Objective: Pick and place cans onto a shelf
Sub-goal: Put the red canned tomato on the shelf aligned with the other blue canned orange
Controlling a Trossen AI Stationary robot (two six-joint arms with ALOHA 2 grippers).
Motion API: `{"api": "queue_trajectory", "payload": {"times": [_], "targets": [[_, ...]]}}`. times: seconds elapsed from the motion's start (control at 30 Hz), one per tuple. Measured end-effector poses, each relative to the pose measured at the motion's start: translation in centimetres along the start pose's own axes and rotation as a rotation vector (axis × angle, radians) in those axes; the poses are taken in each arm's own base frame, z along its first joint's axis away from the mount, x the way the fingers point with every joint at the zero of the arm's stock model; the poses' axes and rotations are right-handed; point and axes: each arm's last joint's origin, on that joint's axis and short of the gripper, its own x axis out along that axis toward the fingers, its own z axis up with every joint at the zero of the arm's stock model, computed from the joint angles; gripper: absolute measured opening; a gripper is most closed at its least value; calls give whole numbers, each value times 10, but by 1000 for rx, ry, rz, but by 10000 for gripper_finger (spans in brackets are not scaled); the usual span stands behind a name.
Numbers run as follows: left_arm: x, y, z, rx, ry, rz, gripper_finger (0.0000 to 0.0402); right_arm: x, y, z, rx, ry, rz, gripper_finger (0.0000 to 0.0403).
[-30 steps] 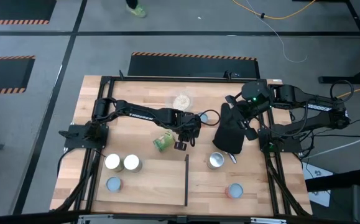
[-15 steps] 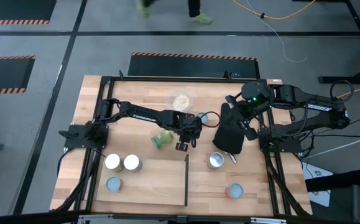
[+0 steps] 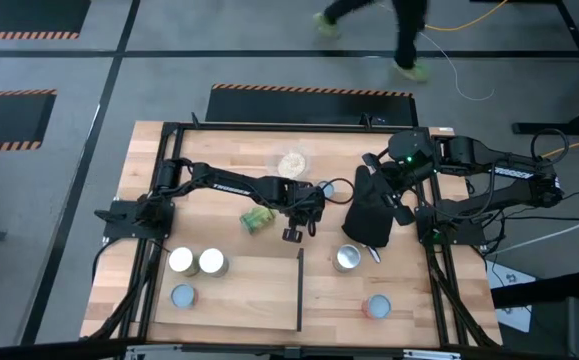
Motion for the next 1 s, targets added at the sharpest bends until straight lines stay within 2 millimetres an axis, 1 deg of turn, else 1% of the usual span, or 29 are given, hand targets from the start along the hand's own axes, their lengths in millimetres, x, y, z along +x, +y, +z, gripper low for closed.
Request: {"api": "queue_trajectory", "payload": {"times": [0.2,0.27,0.33,0.53,0.67,0.7,0.83,0.9,1.0], "targets": [[-3,0,1,0,11,11,8,0,0,0,0,0,0,83],[-9,2,3,0,21,10,5,0,0,0,0,0,0,83],[-24,5,11,-3,-9,22,4,0,0,0,1,0,0,83],[-78,6,31,-38,-17,30,3,0,0,0,1,0,0,83],[-130,-2,40,-70,-30,17,2,0,0,0,2,1,1,83],[-143,-6,39,-80,-21,12,2,0,0,0,2,2,1,83],[-190,-27,36,-129,-60,18,1,0,0,-1,5,8,3,83],[-213,-42,29,-163,-64,16,1,1,0,-1,5,11,4,83],[-241,-70,17,-237,-49,-8,1,1,0,-1,7,15,5,83]]}}
